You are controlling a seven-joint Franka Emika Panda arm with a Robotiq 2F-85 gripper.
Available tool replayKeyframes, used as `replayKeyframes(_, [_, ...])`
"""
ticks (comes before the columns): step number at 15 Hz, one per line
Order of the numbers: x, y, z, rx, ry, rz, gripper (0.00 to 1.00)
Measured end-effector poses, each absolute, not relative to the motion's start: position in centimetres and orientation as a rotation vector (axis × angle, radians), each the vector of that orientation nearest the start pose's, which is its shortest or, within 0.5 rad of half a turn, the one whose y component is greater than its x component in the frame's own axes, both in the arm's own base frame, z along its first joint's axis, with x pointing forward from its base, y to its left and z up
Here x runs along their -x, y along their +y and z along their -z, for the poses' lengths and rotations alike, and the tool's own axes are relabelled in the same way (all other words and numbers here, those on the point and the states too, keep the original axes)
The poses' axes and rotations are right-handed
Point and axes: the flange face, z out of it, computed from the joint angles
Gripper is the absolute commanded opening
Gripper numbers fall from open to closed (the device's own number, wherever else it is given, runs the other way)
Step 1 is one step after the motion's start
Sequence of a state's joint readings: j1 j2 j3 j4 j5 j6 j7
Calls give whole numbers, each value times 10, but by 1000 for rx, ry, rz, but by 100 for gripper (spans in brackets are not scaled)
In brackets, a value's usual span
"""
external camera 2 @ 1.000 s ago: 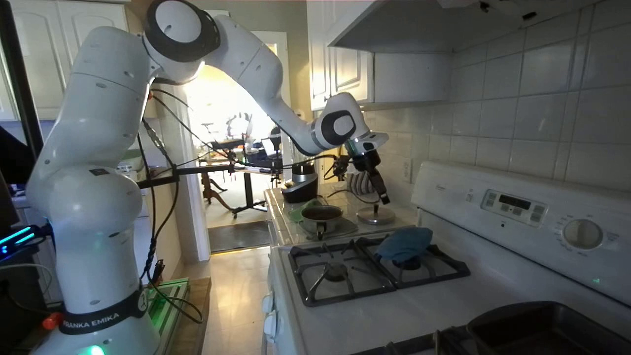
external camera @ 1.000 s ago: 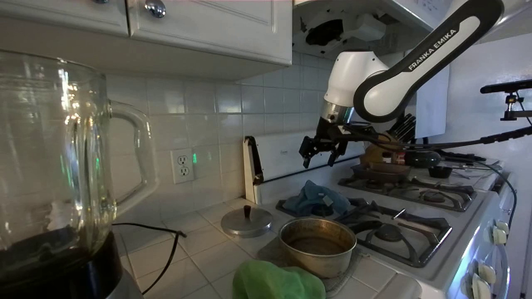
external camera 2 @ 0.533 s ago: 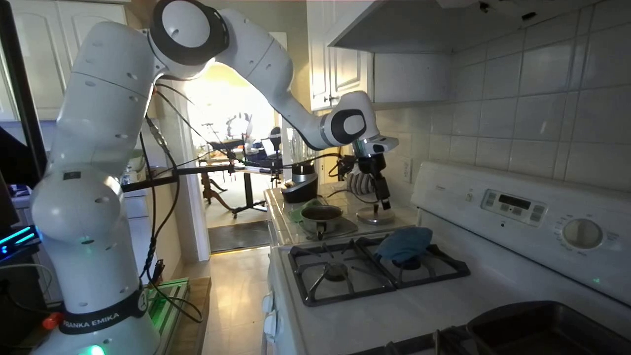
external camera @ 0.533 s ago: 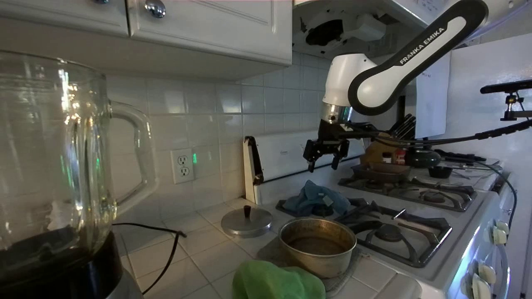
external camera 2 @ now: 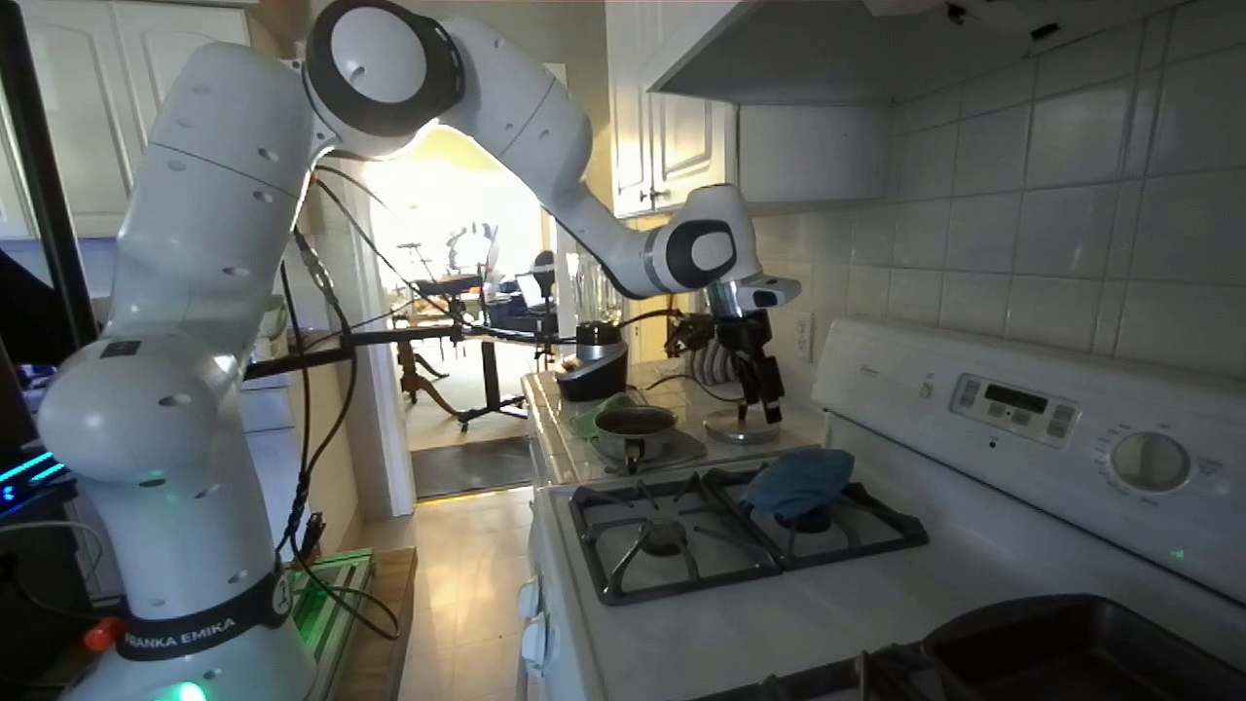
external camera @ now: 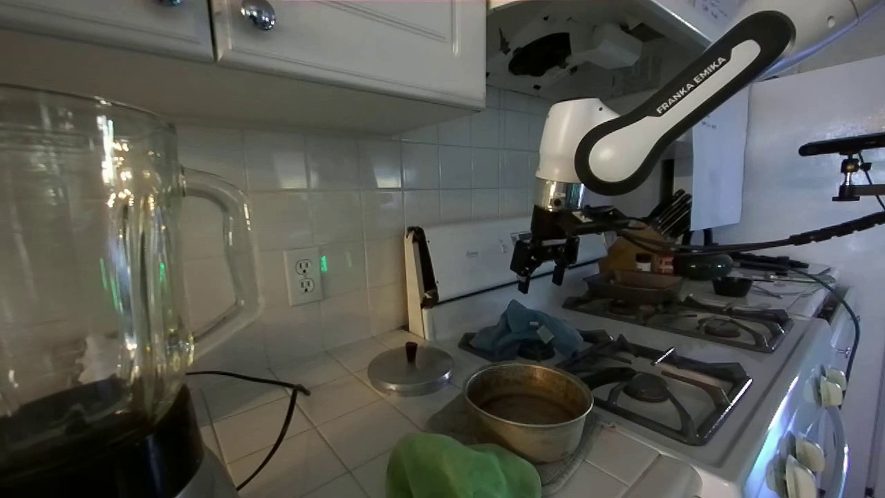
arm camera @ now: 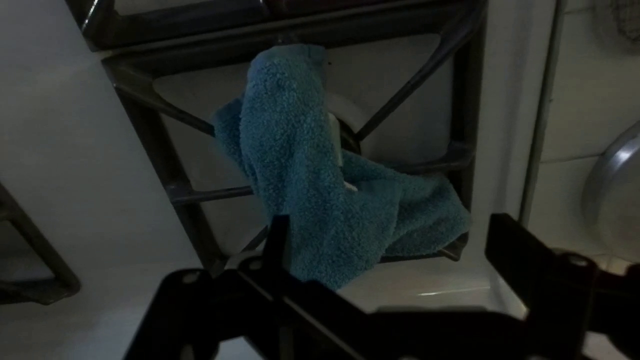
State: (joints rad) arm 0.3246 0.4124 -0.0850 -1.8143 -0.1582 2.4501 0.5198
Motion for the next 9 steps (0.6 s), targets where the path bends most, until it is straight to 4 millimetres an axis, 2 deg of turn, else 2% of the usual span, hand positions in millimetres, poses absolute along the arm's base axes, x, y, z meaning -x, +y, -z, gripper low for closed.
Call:
replayKeyframes(5, [-660,150,-308,3197,176,380,100])
replayKeyframes(9, [-670,150,-291,3207,116,360,100])
